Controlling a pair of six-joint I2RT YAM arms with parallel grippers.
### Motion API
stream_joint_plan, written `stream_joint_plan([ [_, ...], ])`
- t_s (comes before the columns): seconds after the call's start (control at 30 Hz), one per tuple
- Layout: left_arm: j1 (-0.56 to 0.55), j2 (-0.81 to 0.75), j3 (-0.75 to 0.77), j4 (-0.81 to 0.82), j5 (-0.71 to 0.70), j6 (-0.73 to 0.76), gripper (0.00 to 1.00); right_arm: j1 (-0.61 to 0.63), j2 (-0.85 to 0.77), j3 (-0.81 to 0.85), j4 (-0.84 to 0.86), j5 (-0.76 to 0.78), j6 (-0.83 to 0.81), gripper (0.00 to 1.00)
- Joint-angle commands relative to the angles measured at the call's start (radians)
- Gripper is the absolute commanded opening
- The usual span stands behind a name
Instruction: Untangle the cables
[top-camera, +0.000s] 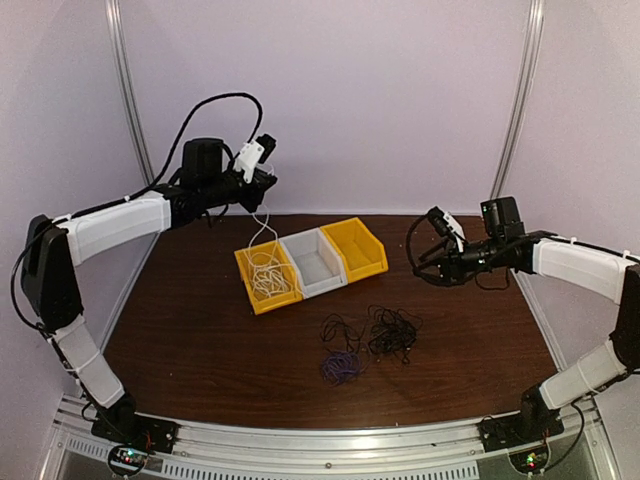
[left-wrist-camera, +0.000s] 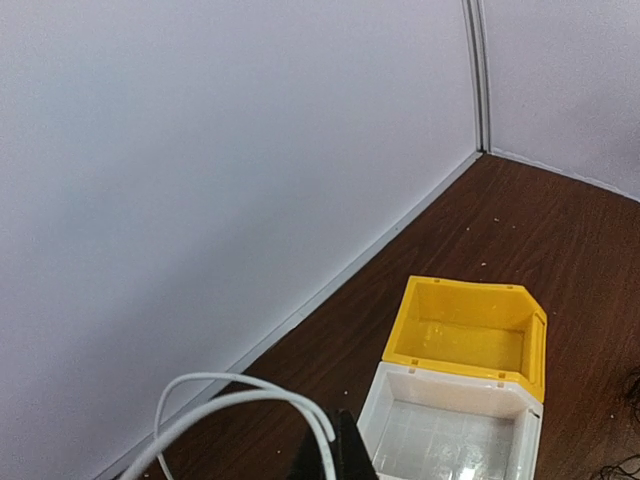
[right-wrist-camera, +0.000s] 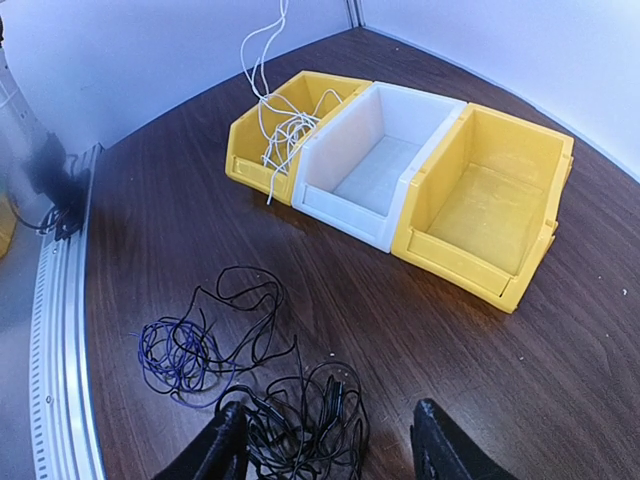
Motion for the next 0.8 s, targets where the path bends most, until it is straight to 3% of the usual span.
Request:
stream_joint_plan([
  [0.0,0.015,0.091,-0.042,0.081,-0.030,0.011,0.00,-0.005,-0.012,-0.011,0.017,0.012,-0.021,0.56],
  [0.3,0.013,0.181,-0.120,0.071,-0.020,-0.047,0.00,-0.005,0.000,-0.006,-0.006,0.013,-0.048,0.56],
  [0.6,-0.007,0.187,-0.103,-0.188,0.046,-0.189,0.00,-0.005,0.019,0.007,-0.034,0.005,-0.074,0.56],
  [0.77,-0.007,0.239,-0.015,-0.343,0.080,-0.285,0.00,-0.003,0.038,0.014,-0.042,-0.011,-0.078,0.56],
])
